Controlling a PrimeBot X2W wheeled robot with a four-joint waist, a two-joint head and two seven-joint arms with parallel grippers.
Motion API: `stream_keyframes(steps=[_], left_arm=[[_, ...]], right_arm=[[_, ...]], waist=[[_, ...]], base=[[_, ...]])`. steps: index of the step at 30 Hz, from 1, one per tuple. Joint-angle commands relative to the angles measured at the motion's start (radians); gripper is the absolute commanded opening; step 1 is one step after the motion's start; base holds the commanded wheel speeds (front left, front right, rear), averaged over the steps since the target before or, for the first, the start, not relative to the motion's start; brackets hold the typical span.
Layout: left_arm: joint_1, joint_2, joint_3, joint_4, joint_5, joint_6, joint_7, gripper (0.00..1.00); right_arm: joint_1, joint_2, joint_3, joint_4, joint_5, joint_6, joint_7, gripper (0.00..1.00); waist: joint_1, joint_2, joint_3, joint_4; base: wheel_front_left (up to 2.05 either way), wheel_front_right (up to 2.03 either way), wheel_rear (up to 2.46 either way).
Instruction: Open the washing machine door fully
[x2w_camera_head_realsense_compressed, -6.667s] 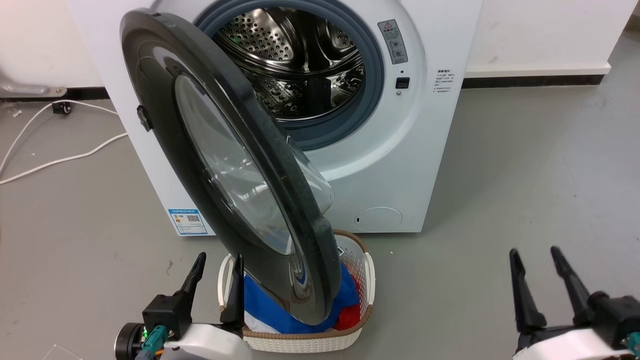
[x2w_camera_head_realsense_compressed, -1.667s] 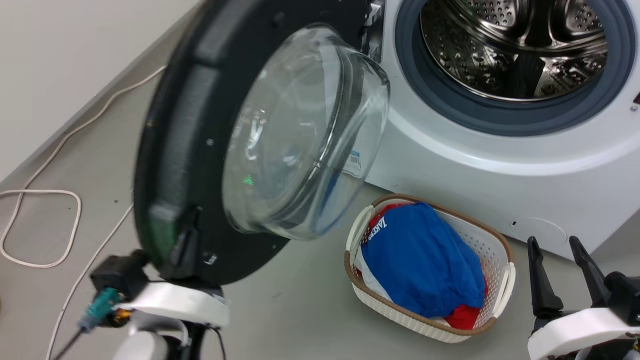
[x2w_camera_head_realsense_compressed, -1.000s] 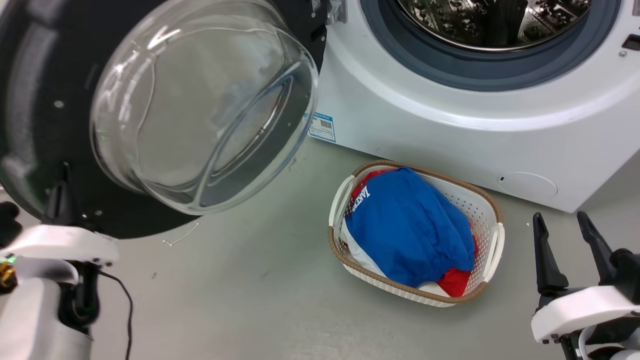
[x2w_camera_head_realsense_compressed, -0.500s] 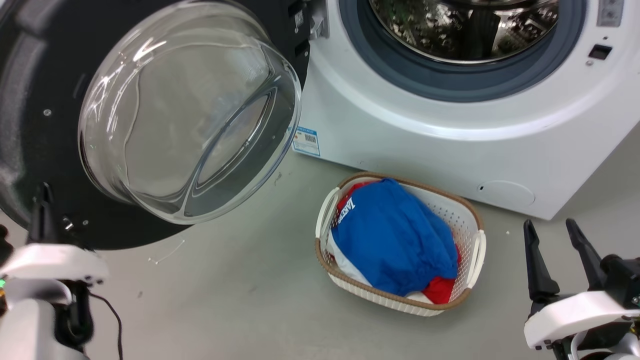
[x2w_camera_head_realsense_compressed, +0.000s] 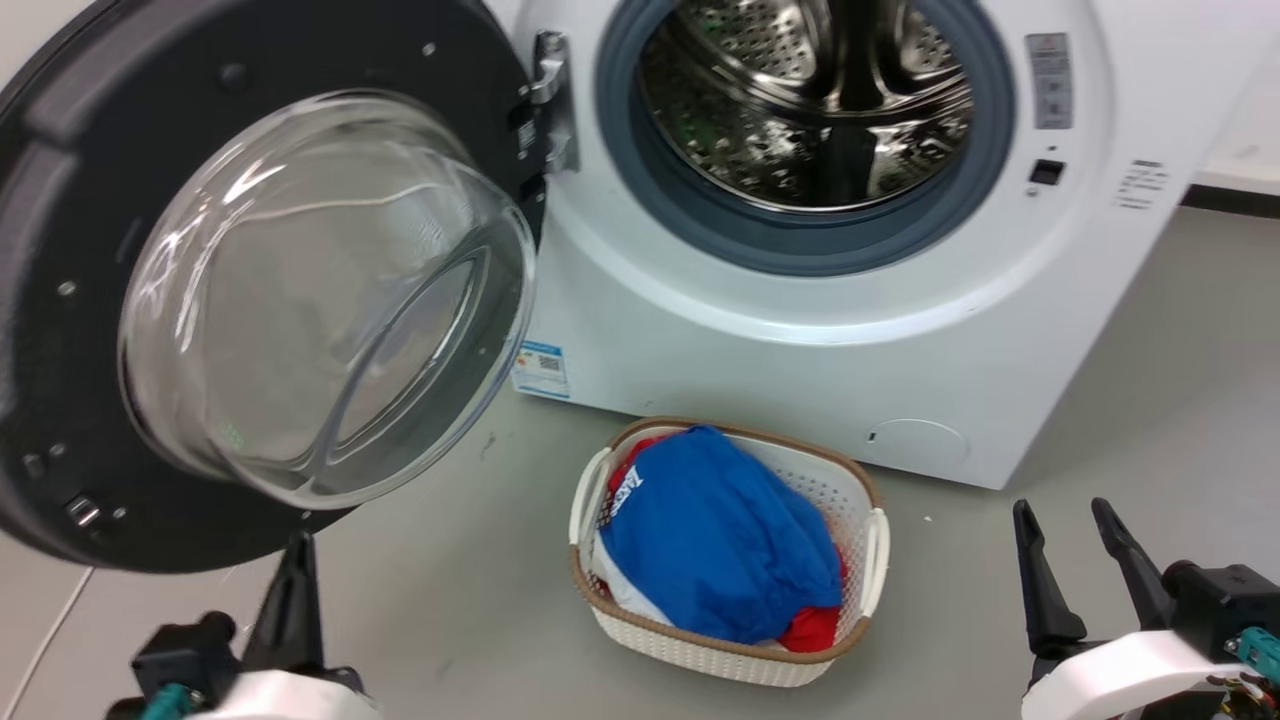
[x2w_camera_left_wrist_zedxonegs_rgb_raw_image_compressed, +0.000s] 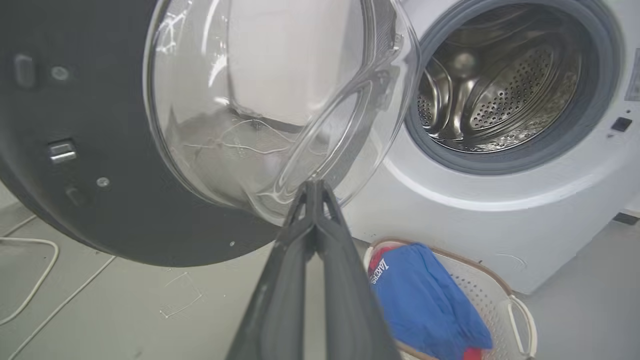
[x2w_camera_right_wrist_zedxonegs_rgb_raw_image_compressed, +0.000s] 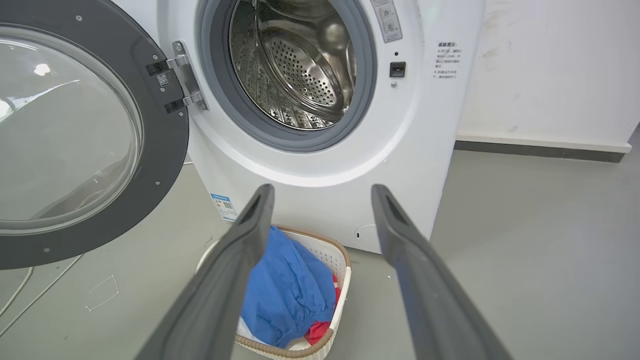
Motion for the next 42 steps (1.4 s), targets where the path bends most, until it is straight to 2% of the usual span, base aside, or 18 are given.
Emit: stream_keyframes(steps=[1,8,9,10,12,13,14,20,25,42], left_arm=[[0.022,-0.008,-0.015,-0.021,0.011,0.000,0.002,0.00],[0.023,-0.044,-0.101,-0.063,0.045,-0.009,0.024,0.00],[0.018,-0.042,-0.113,-0.064,0.054,-0.008,0.031,0.11],[0.012,-0.042,-0.121,-0.065,0.059,-0.009,0.033,0.27],[0.005,-0.046,-0.134,-0.063,0.068,-0.007,0.040,0.49],[0.001,-0.045,-0.142,-0.062,0.073,-0.005,0.045,0.84],[-0.006,-0.044,-0.148,-0.061,0.077,-0.006,0.046,1.00],[-0.023,-0.053,-0.158,-0.051,0.088,0.012,0.039,1.00],[-0.024,-0.053,-0.161,-0.038,0.093,0.021,0.033,1.00],[-0.016,-0.061,-0.157,0.000,0.072,0.047,0.023,1.00]], right_arm=[[0.003,0.002,0.002,0.004,0.004,0.000,-0.005,1.00],[-0.002,0.002,0.021,0.012,0.001,0.000,-0.012,1.00],[-0.003,0.002,0.025,0.012,0.002,0.000,-0.012,1.00],[-0.005,0.002,0.030,0.011,-0.002,0.000,-0.013,1.00],[-0.014,0.002,0.043,0.010,-0.006,0.000,-0.016,1.00],[-0.020,0.002,0.045,0.008,-0.009,0.000,-0.018,1.00],[-0.025,0.002,0.048,0.008,-0.009,0.000,-0.017,1.00],[-0.032,0.002,0.046,0.009,-0.027,0.000,-0.018,1.00],[-0.025,0.002,0.044,0.011,-0.031,0.000,-0.017,1.00],[-0.037,0.002,0.050,0.022,-0.026,0.000,-0.021,1.00]], waist=[[0.0000,0.0000,-0.019,-0.036],[0.0000,0.0000,-0.024,-0.115],[0.0000,0.0000,-0.024,-0.130],[0.0000,0.0000,-0.024,-0.145],[0.0000,0.0000,-0.024,-0.179],[0.0000,0.0000,-0.024,-0.194],[0.0000,0.0000,-0.024,-0.210],[0.0000,0.0000,-0.024,-0.284],[0.0000,0.0000,-0.025,-0.318],[0.0000,0.0000,-0.025,-0.311]], base=[[0.00,0.00,0.00],[0.00,0.00,0.00],[0.00,0.00,0.00],[0.00,0.00,0.00],[0.00,0.00,0.00],[0.00,0.00,0.00],[0.00,0.00,0.00],[0.00,0.00,0.00],[0.00,0.00,0.00],[0.00,0.00,0.00]])
